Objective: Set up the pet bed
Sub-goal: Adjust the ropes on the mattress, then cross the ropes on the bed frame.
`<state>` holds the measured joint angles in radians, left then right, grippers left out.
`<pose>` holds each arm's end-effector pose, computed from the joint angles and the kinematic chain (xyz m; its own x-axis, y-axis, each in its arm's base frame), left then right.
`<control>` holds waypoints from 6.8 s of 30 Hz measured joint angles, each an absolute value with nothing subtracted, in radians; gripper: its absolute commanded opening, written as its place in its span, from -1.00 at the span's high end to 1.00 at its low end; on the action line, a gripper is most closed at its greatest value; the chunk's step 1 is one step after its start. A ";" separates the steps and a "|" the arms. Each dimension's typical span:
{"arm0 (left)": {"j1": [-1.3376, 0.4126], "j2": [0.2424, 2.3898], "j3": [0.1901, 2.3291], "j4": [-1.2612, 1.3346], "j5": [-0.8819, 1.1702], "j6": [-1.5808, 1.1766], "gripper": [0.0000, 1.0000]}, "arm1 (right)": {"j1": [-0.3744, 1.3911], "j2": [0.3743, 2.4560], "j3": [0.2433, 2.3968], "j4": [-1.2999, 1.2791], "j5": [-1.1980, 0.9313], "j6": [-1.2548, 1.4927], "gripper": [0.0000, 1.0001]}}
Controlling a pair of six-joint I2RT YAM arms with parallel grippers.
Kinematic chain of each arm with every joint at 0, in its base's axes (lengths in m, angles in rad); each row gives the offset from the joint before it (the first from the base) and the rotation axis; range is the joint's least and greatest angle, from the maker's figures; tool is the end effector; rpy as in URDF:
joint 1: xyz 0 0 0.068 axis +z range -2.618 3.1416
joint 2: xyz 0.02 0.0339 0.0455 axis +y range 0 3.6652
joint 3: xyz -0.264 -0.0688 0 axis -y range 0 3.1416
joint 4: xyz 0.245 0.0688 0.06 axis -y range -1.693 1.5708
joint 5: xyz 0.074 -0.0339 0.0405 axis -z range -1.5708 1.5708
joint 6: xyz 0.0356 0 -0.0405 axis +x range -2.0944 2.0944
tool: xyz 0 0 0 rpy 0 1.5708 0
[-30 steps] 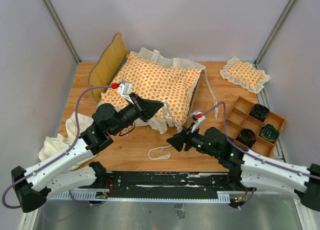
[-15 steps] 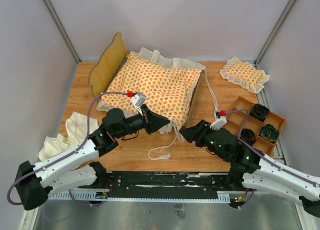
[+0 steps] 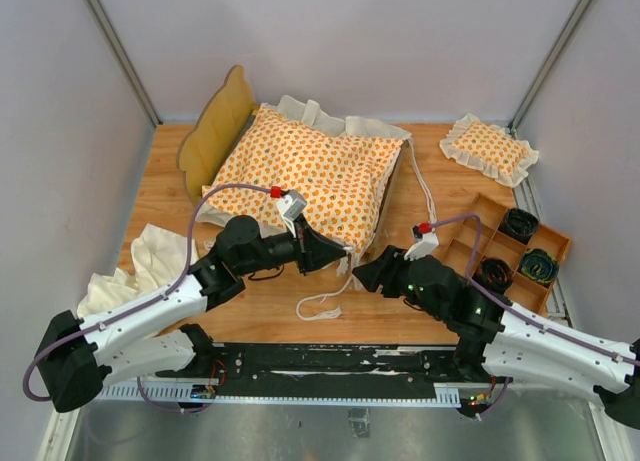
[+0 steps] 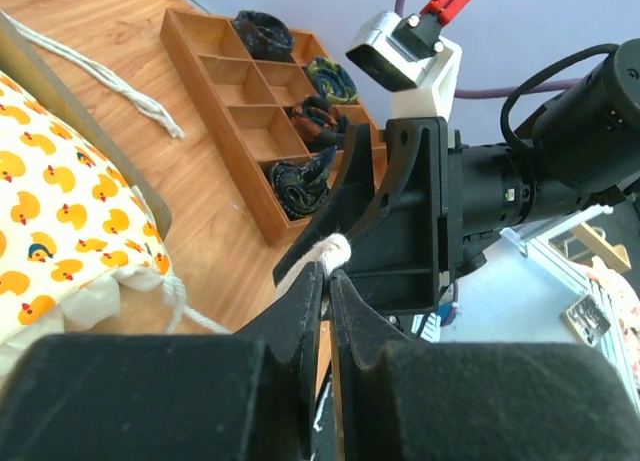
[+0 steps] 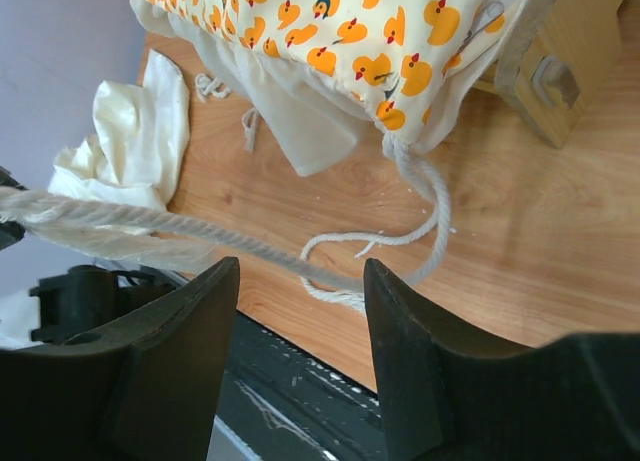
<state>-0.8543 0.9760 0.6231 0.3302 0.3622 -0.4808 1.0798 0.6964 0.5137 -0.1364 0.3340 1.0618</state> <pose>0.1415 -0.1817 0.3014 -0.4470 -0.1453 -0.8827 0.8246 0.3156 -0.4695 0.0912 0.1457 0.2636 -0.6714 0.4939 -0.5525 -0.2053 0.5924 0.7790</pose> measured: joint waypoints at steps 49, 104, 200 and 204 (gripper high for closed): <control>-0.723 0.366 0.722 -0.315 -0.607 -0.360 -0.22 | 1.171 1.755 1.101 -0.406 0.091 1.535 0.36; -0.723 0.273 0.656 -0.325 -0.563 -0.355 -0.20 | 1.189 2.012 1.441 -0.811 0.273 1.702 0.99; -1.042 1.370 0.668 0.649 -0.674 0.102 1.00 | 0.883 0.850 0.762 -0.217 0.270 0.178 0.99; -0.989 1.353 0.668 0.644 -0.638 0.066 1.00 | 0.839 0.894 0.762 -0.115 0.219 0.129 0.99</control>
<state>-0.9886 1.3533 0.6678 0.6441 -0.6380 0.0662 0.8391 0.8944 0.7624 -0.1150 0.2192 0.1287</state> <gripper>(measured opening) 0.011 0.009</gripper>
